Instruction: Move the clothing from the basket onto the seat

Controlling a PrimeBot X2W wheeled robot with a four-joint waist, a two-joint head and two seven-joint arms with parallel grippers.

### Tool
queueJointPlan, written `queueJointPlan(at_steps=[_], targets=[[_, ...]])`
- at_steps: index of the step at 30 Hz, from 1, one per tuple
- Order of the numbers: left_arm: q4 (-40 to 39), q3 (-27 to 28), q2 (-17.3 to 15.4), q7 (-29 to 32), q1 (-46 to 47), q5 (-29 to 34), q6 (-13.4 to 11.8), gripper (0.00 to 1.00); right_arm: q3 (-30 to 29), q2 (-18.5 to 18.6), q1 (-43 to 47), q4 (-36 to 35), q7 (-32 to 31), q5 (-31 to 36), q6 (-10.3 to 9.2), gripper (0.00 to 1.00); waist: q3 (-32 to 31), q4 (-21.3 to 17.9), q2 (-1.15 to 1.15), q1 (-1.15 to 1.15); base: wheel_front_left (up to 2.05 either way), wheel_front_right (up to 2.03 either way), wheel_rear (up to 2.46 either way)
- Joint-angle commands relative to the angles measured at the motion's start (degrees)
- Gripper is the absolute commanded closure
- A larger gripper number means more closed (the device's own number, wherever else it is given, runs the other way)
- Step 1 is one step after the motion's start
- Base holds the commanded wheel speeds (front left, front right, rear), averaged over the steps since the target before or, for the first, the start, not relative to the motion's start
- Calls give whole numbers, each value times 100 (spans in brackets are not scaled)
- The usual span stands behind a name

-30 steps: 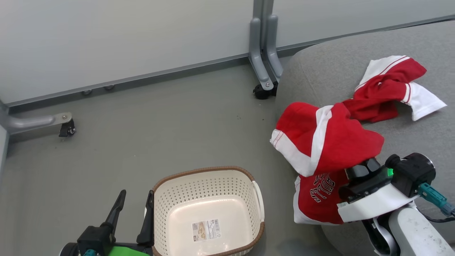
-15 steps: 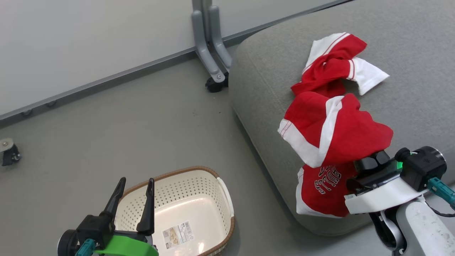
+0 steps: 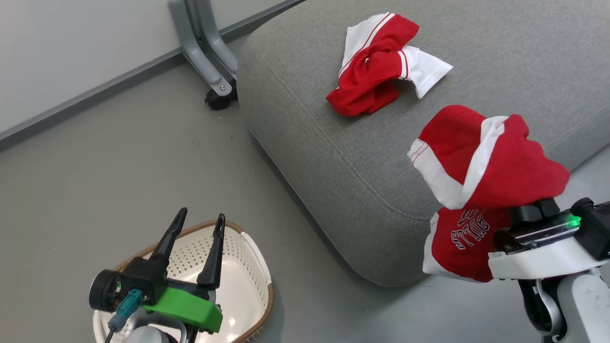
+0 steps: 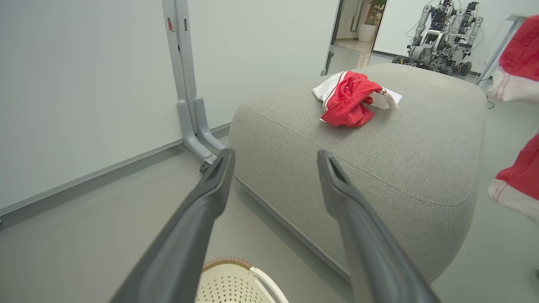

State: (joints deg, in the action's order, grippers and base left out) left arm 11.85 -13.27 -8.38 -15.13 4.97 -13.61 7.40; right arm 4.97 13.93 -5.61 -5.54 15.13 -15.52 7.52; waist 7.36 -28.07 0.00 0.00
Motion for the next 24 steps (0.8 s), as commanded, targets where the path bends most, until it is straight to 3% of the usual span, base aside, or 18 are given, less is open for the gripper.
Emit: queueJointPlan(at_steps=[1, 12, 24], targets=[[47, -81, -80, 0, 158, -44, 15, 0, -90, -57, 108, -58, 1, 54, -6, 100, 204, -187, 0, 0, 0, 0, 0], [266, -613, -224, 0, 598, -242, 15, 0, -585, -364, 420, -325, 1, 169, -6, 100, 340, -293, 0, 0, 0, 0, 0], [229, -668, -252, 0, 573, -226, 15, 0, -596, -326, 295, -310, 1, 201, -7, 100, 341, -298, 0, 0, 0, 0, 0]])
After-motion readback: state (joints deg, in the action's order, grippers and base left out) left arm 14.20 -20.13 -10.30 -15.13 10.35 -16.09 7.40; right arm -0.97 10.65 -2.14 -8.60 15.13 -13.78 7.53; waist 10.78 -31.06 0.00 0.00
